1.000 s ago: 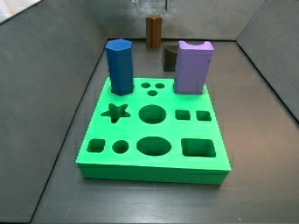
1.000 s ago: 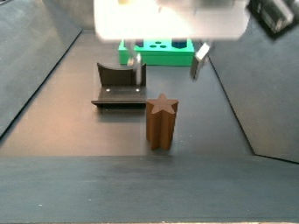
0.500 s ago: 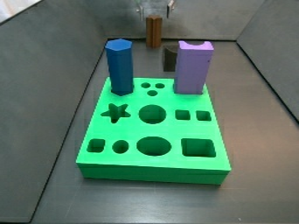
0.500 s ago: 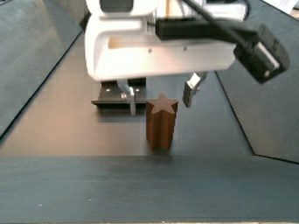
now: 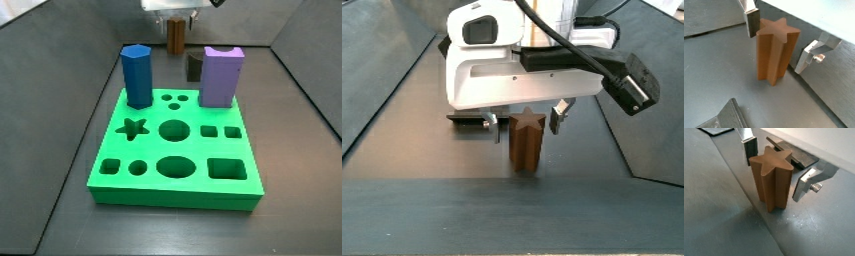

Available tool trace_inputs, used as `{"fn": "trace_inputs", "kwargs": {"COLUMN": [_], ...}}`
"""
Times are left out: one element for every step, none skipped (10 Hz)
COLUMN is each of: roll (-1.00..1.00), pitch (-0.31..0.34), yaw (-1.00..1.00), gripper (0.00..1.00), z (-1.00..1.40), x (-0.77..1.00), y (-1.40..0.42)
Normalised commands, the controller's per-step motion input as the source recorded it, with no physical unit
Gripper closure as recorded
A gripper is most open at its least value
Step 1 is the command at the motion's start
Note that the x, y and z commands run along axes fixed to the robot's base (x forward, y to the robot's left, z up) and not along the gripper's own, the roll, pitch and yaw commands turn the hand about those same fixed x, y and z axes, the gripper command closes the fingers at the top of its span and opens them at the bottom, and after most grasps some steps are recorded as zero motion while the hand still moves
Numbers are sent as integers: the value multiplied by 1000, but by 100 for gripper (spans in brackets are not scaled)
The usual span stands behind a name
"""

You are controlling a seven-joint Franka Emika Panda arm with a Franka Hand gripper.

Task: Pick up the star object. Move up. Move to above the board. Insert the star object.
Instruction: Pick up the star object, then move up.

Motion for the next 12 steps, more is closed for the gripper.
{"fn": "trace_inputs", "kwargs": {"roll": [0,0,0,0,0,0,0,0,0,0,0,0], "pitch": [0,0,0,0,0,0,0,0,0,0,0,0], "yaw": [0,0,0,0,0,0,0,0,0,0,0,0], "gripper": [100,100,100,100,100,100,100,100,100,100,100,100], "z": [0,0,0,0,0,0,0,0,0,0,0,833], "x": [0,0,0,0,0,0,0,0,0,0,0,0], "y": [0,0,0,0,0,0,0,0,0,0,0,0]}}
